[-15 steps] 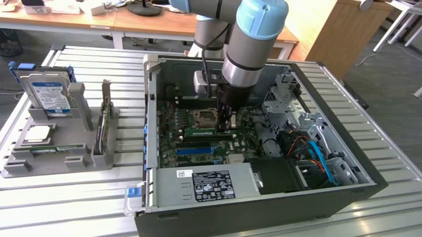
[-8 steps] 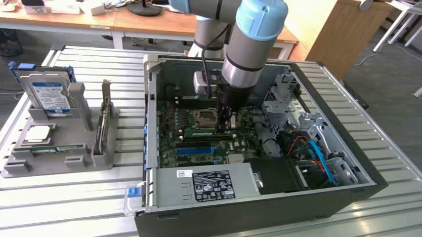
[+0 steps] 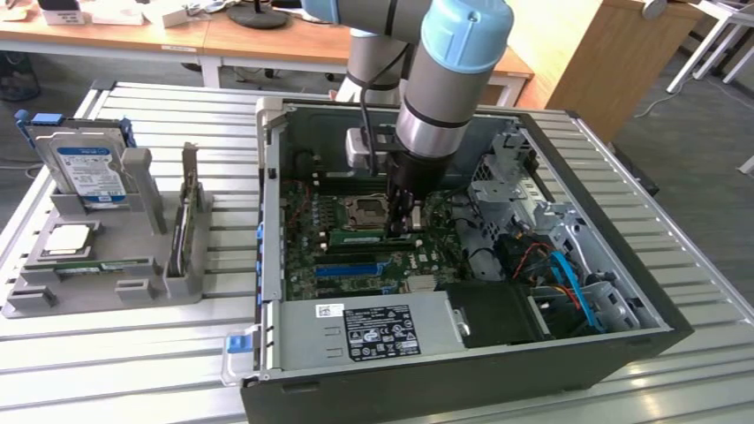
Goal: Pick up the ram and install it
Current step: 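Insert the ram into the slot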
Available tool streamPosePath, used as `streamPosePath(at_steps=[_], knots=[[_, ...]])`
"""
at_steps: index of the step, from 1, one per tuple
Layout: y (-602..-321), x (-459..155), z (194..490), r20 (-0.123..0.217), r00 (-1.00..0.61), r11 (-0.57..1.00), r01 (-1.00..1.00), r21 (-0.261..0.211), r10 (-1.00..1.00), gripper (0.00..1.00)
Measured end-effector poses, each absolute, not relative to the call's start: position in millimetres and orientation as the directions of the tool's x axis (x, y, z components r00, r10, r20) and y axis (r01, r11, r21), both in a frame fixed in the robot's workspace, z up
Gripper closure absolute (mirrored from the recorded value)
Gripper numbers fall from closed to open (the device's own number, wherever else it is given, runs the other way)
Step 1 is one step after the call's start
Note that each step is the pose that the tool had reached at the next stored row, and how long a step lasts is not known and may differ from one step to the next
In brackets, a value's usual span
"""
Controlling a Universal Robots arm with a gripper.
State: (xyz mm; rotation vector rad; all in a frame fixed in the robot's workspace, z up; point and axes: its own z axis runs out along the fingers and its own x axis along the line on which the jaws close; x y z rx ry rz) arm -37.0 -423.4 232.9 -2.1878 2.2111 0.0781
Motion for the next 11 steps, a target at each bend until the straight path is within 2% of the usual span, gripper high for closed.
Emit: streamPosePath(at_steps=[11], knots=[[-424.1, -37.6, 232.1, -0.056, -0.011, 0.01, -1.0, 0.015, -0.998, 0.88]])
